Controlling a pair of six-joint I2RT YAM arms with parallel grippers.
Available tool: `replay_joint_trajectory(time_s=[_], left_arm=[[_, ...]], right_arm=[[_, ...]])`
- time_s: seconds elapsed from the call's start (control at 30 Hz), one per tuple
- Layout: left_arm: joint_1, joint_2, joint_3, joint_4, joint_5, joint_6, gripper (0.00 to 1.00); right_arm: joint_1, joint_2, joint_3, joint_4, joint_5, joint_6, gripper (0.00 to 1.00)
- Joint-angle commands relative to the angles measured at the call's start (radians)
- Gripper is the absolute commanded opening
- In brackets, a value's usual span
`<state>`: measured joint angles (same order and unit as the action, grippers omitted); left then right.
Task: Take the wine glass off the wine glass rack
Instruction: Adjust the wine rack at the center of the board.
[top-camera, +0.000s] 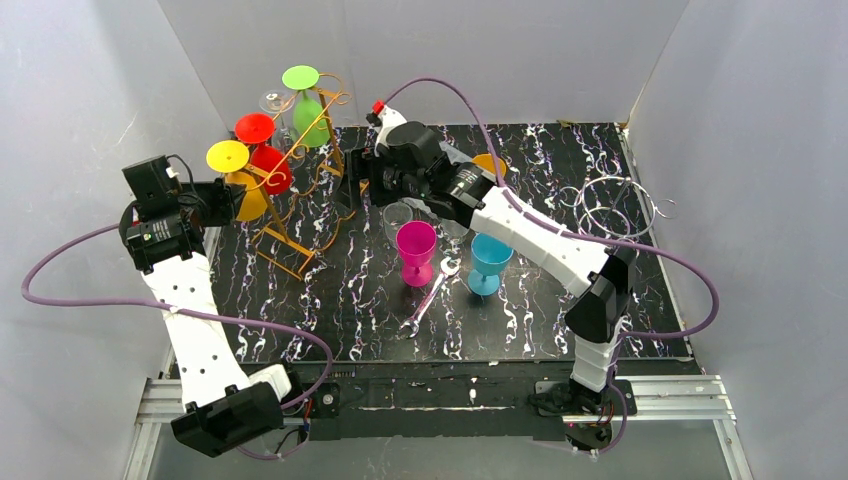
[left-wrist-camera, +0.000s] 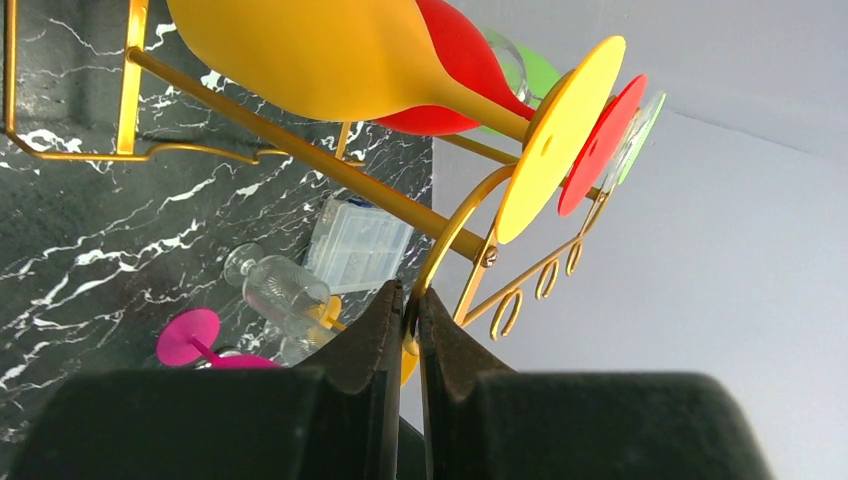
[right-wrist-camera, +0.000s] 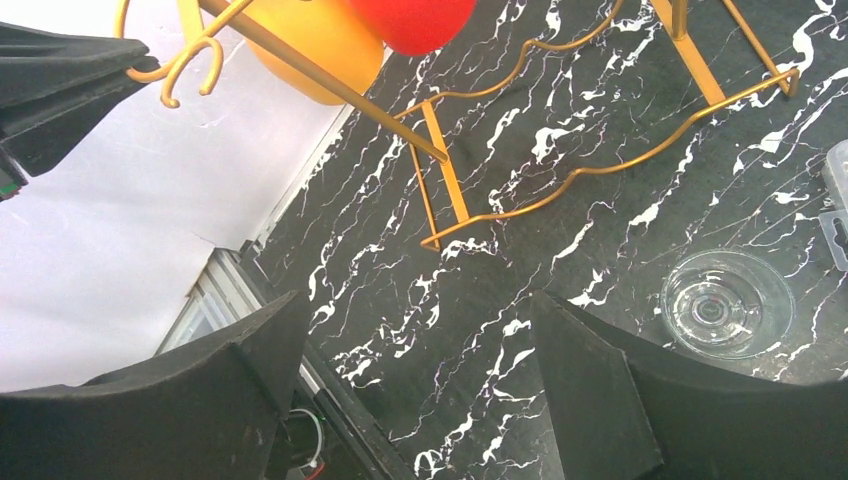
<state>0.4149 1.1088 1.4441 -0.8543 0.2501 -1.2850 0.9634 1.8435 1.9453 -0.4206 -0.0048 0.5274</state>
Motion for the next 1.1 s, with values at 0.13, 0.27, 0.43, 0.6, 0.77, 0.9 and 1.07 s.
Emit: replay_joint_trajectory(time_s=[0.13, 0.27, 0.43, 0.6, 0.77, 0.9, 1.07], left_arm=[[-0.006, -0.043, -0.004, -0.068, 0.016, -0.125, 0.00], [-0.007, -0.036, -0.005, -0.061, 0.037, -0.161, 0.00], [-0.023, -0.041, -0.031, -0.032, 0.058, -0.221, 0.00], [-0.050, -0.042, -0.072, 0.030, 0.094, -0.287, 0.00], [-0.094, -0.032, -0.092, 0.071, 0.095, -0.334, 0.00], [-0.132, -0.024, -0.115, 0.109, 0.087, -0.367, 0.00], [-0.173, -0.010, -0.142, 0.155, 0.073, -0.406, 0.00]], right_arm=[[-0.001, 0.000, 0.039, 0.032, 0.055, 0.000, 0.89], [0.000, -0.006, 0.031, 0.030, 0.069, -0.004, 0.89], [0.000, -0.013, 0.025, 0.021, 0.083, -0.009, 0.89], [0.000, -0.023, 0.010, 0.013, 0.099, -0.011, 0.89], [-0.001, -0.042, -0.010, 0.006, 0.118, -0.012, 0.89], [-0.001, -0.057, -0.026, 0.001, 0.134, -0.018, 0.89], [-0.001, -0.074, -0.045, -0.005, 0.148, -0.022, 0.89]])
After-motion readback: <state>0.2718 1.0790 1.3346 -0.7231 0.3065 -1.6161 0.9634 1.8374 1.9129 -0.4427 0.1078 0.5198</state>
